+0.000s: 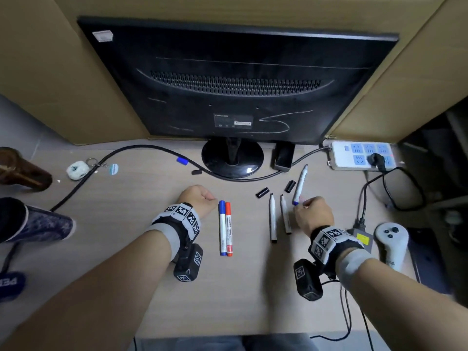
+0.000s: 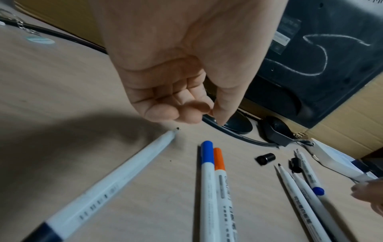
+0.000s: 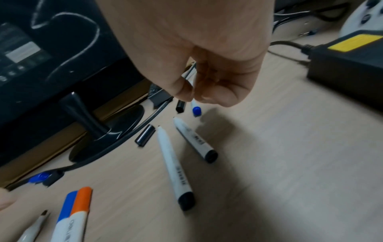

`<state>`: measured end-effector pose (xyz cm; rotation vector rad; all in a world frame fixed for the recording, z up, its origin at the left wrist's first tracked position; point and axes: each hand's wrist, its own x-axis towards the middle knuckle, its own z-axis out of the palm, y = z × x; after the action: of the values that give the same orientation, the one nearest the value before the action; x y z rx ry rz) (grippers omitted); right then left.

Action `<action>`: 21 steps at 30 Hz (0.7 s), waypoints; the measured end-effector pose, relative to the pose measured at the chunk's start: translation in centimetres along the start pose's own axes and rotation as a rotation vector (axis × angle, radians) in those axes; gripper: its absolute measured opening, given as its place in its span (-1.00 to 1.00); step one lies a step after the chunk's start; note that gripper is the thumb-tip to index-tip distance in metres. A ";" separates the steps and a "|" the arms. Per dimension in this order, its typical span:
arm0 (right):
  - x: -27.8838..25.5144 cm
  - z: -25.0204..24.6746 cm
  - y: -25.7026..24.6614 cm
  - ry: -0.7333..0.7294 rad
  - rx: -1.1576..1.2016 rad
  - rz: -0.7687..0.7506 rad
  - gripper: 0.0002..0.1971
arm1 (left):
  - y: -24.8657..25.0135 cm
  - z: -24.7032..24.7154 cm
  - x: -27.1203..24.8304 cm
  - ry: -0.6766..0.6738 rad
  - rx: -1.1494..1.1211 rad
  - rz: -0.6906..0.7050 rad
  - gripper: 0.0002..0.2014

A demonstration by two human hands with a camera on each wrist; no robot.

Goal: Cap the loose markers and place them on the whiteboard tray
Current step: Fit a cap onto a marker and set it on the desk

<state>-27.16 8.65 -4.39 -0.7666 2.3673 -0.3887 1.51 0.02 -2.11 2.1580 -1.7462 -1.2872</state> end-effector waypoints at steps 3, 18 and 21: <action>0.3 -0.3 0.9 -0.005 0.012 0.047 -0.77 | 0.6 0.8 0.3 -0.021 0.027 -0.001 -0.87; 4.9 1.7 -0.5 0.001 0.038 0.061 -0.56 | -1.1 2.2 1.9 -0.027 0.032 0.022 -0.85; 5.3 1.3 -0.3 -0.011 -0.023 0.050 -0.63 | -1.1 2.0 1.8 -0.024 0.025 0.029 -0.85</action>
<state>-29.65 5.09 -7.74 -0.7169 2.3793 -0.3356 1.08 -0.25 -5.00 2.1302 -1.8051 -1.2964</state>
